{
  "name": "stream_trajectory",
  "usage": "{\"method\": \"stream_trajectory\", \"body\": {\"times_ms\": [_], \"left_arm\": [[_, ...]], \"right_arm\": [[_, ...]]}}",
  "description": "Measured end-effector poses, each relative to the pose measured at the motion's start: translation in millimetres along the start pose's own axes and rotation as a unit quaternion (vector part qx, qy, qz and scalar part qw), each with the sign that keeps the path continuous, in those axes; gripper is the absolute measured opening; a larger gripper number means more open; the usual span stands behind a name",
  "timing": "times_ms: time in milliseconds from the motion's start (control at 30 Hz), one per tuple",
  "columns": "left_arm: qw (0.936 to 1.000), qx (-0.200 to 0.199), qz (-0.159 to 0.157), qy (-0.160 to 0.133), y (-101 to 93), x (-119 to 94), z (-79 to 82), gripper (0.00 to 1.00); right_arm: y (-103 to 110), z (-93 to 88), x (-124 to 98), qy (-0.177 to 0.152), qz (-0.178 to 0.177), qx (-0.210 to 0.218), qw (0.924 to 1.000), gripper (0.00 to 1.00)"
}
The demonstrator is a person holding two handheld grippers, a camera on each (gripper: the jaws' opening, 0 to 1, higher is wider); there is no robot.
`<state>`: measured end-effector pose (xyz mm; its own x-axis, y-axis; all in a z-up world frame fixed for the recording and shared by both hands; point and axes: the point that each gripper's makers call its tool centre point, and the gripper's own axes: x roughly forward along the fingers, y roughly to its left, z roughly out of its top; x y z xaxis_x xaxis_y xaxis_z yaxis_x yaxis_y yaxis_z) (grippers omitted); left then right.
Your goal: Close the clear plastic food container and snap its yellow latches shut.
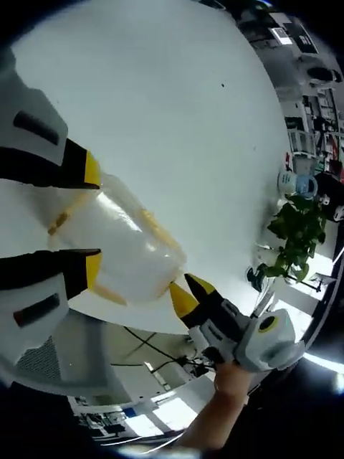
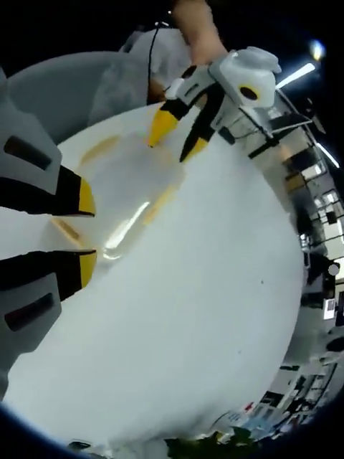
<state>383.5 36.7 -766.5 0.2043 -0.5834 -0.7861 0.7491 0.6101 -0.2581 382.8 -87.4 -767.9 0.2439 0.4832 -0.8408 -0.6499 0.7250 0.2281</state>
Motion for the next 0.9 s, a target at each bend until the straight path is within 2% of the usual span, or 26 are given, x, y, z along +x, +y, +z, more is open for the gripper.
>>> {"method": "stream_trajectory", "body": {"times_ms": [67,100,167,233,333,400,433,533,600,633,667,733,800,867,900], "left_arm": [[1.0000,0.007,0.001,-0.004,-2.2,-1,3.4,0.44],[0.9993,0.037,-0.001,-0.008,-2.9,-1,7.1,0.40],[0.9973,0.071,-0.001,-0.018,-5.0,-2,13.3,0.35],[0.9970,0.076,0.002,-0.016,-6.3,-4,13.3,0.31],[0.9966,0.080,-0.006,-0.017,-10.1,-4,14.8,0.31],[0.9959,0.085,-0.022,-0.023,-17.5,-3,16.6,0.28],[0.9962,0.082,-0.022,-0.019,-18.0,-3,15.3,0.27],[0.9924,0.112,-0.043,-0.026,-28.8,-1,15.9,0.25],[0.9919,0.117,-0.044,-0.024,-30.7,1,14.8,0.23],[0.9875,0.141,-0.065,-0.029,-38.8,3,16.0,0.22],[0.9856,0.151,-0.070,-0.029,-41.8,3,15.5,0.20],[0.9854,0.156,-0.063,-0.023,-42.0,4,14.6,0.17],[0.9815,0.174,-0.072,-0.035,-47.8,5,18.9,0.14],[0.9756,0.204,-0.073,-0.034,-49.7,6,20.0,0.09],[0.9750,0.208,-0.070,-0.033,-49.4,6,19.6,0.08]], "right_arm": [[5,2.2,2,0.001,0.006,-0.014,0.9999,0.14],[6,2.8,2,0.002,0.005,-0.021,0.9998,0.14],[8,4.4,5,0.003,0.003,-0.040,0.9992,0.12],[14,4.9,7,0.003,0.010,-0.054,0.9985,0.10],[17,5.9,8,0.005,0.010,-0.073,0.9973,0.07],[20,9.9,9,-0.004,0.022,-0.083,0.9963,0.02],[21,10.6,9,-0.004,0.022,-0.080,0.9965,0.01],[23,13.0,11,-0.001,0.024,-0.090,0.9956,0.01],[25,14.2,14,0.003,0.024,-0.099,0.9948,0.01],[25,15.3,15,0.003,0.024,-0.109,0.9938,0.01],[24,17.3,16,0.004,0.023,-0.121,0.9923,0.01],[27,21.5,18,-0.002,0.027,-0.138,0.9901,0.00],[31,23.7,19,-0.002,0.035,-0.141,0.9894,0.00],[33,27.8,20,-0.010,0.039,-0.159,0.9865,0.00],[33,27.1,21,-0.006,0.039,-0.159,0.9865,0.00]]}}
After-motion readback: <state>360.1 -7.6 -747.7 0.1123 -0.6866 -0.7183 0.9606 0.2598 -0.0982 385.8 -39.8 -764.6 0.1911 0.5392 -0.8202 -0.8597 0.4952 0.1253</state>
